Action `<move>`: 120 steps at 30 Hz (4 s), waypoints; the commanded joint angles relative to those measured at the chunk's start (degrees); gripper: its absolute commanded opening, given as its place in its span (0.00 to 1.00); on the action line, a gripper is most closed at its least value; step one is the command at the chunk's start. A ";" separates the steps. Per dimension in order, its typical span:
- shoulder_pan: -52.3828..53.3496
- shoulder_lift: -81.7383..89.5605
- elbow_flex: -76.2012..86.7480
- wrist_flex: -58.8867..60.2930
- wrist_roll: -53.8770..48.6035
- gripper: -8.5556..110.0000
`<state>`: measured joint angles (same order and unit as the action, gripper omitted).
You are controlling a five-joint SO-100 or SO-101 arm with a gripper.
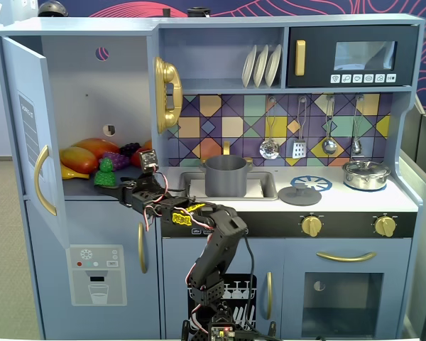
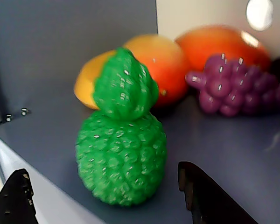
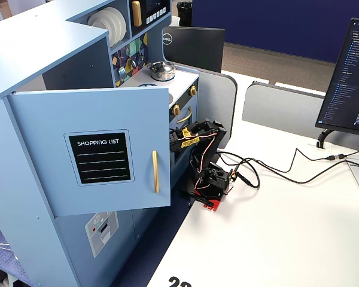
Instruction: Pick up the green pineapple from the left cabinet and place it in the gray recipient
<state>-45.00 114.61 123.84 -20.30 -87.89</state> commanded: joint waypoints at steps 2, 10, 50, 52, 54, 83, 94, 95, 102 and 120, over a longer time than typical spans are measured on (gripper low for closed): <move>0.88 -6.68 -10.99 -1.41 1.32 0.36; -3.25 -21.62 -28.04 -4.83 -8.53 0.07; 47.29 16.70 -17.14 25.84 -10.46 0.07; 47.11 13.10 -17.84 24.43 -10.20 0.07; 47.02 9.84 -19.42 24.08 -10.28 0.08; 48.87 52.21 -7.56 81.56 -3.52 0.25; 49.39 64.60 36.12 77.43 -3.43 0.23; 49.04 63.72 38.94 74.44 -3.52 0.23; 47.72 67.50 48.08 76.90 -0.18 0.19; 46.14 67.50 48.16 107.93 1.23 0.12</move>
<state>0.88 182.55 170.77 78.57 -89.12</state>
